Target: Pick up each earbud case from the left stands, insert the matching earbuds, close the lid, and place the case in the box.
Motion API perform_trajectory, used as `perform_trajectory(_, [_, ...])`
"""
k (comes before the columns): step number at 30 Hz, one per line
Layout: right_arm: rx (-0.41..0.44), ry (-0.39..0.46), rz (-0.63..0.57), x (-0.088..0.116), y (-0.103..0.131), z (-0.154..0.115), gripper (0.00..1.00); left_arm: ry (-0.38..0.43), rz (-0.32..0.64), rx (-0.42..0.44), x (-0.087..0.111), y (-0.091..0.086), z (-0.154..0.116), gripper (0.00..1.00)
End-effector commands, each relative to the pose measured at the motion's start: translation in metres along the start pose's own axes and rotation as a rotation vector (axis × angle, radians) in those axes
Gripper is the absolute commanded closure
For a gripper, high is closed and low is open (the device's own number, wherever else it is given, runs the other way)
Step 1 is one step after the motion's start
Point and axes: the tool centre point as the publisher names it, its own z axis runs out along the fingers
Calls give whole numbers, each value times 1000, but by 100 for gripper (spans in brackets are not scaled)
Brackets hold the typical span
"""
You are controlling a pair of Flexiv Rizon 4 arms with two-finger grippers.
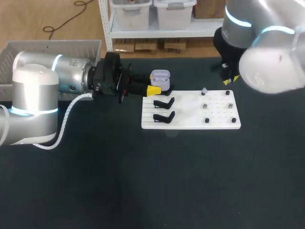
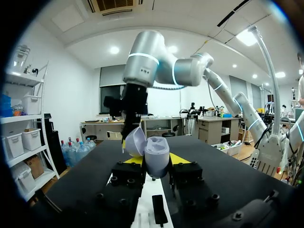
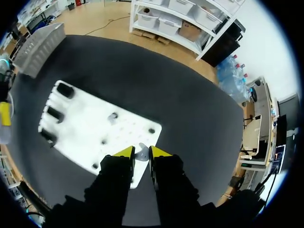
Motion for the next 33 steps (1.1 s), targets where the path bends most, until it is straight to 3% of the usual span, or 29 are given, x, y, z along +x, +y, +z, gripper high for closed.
perform_trajectory(1, [-9,49,-12,-3,12,-59,100,1,-1,3,0,1,0,100])
perform_trajectory(9, [-18,107,-44,-1,51,-117,100,1,-1,3,0,1,0,100])
perform_trajectory(16, [-5,72,-60,5,87,-143,100,1,-1,3,0,1,0,100])
perform_trajectory(33, [-5,72,-60,5,87,-143,100,1,-1,3,0,1,0,100])
